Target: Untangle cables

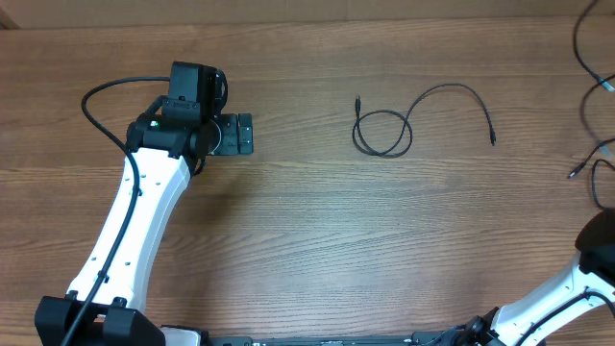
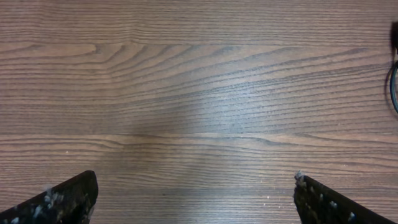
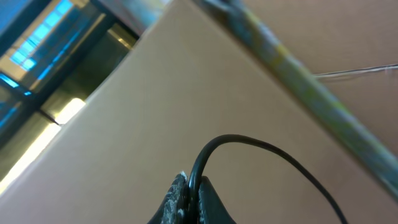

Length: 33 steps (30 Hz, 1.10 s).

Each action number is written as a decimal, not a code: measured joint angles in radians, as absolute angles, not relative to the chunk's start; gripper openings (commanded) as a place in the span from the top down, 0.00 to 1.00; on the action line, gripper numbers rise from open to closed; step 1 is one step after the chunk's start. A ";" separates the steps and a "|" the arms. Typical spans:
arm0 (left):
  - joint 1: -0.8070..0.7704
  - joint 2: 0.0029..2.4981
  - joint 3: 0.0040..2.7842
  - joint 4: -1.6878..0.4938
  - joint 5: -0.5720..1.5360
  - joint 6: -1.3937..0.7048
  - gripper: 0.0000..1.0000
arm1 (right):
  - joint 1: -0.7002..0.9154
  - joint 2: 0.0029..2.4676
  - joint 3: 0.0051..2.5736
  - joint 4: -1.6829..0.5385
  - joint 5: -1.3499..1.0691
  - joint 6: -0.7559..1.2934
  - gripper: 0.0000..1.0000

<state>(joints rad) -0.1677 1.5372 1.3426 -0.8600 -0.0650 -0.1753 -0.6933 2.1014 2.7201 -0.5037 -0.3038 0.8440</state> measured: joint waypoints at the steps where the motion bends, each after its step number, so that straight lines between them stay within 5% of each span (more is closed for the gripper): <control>1: -0.168 1.537 1.343 -0.860 -0.065 -0.175 0.00 | -0.693 2.101 2.705 -0.492 -0.299 0.840 0.96; 22: -0.168 1.537 1.343 -0.860 -0.065 -0.175 0.00 | -0.693 2.101 2.277 -0.335 -0.235 0.728 0.96; 31: -0.168 1.537 1.343 -0.860 -0.065 -0.175 0.00 | -0.693 2.102 2.138 -0.564 -0.138 0.709 0.96; 33: -0.168 1.537 1.343 -0.860 -0.065 -0.175 0.00 | -0.693 2.102 2.136 -0.625 -0.091 0.707 0.88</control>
